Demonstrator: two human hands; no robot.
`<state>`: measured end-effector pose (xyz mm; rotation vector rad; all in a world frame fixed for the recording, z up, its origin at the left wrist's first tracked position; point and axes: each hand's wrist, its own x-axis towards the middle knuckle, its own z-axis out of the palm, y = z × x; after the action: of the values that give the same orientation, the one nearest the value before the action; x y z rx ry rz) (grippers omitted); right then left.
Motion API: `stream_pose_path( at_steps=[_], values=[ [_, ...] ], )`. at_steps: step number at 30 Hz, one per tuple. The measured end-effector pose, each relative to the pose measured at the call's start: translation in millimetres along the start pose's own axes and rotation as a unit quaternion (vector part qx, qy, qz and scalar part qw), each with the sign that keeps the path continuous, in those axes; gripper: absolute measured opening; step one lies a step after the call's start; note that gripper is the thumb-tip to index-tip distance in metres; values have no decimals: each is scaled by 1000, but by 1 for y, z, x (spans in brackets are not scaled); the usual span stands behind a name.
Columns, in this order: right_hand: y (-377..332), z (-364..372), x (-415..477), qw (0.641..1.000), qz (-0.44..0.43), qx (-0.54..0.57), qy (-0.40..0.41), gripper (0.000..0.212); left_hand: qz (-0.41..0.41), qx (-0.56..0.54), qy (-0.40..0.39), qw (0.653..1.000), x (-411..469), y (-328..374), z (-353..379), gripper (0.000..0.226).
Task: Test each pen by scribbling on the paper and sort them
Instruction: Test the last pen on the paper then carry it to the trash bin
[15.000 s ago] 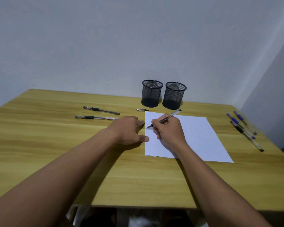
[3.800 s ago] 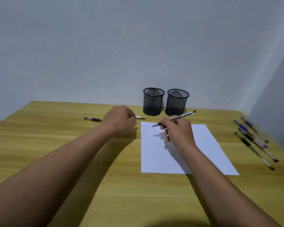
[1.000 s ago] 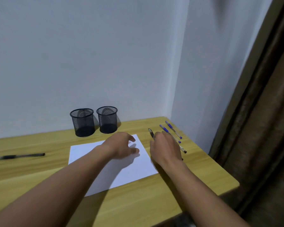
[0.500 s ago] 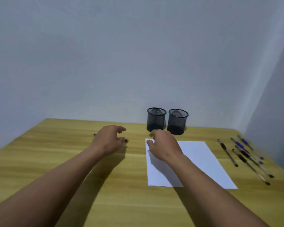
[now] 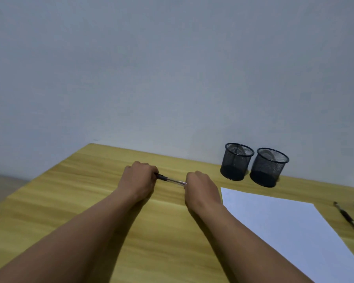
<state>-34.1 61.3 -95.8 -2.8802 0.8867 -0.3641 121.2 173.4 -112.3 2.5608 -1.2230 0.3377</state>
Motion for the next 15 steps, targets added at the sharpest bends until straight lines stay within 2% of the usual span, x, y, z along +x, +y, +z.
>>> stream_pose_path(
  at_steps=[3, 6, 8, 11, 13, 15],
  values=[
    [5, -7, -2, 996, 3, 76, 51, 8, -1, -93, 22, 995, -6, -4, -6, 15],
    [11, -29, -10, 960, 54, 261, 81, 6, 5, -232, 34, 972, -15, -1, -21, 10],
    [16, -47, -20, 895, 99, 428, 78, 4, -3, -293, 43, 955, -23, 10, -37, 10],
    [23, -68, -40, 756, 148, 637, 38, 4, -16, -365, 52, 929, -37, 31, -59, 9],
    [28, -76, -55, 705, 156, 692, 26, 4, -8, -405, 33, 913, -45, 47, -73, 10],
    [32, -82, -68, 681, 155, 716, 23, 2, 14, -431, 7, 902, -51, 63, -83, 12]
  ],
)
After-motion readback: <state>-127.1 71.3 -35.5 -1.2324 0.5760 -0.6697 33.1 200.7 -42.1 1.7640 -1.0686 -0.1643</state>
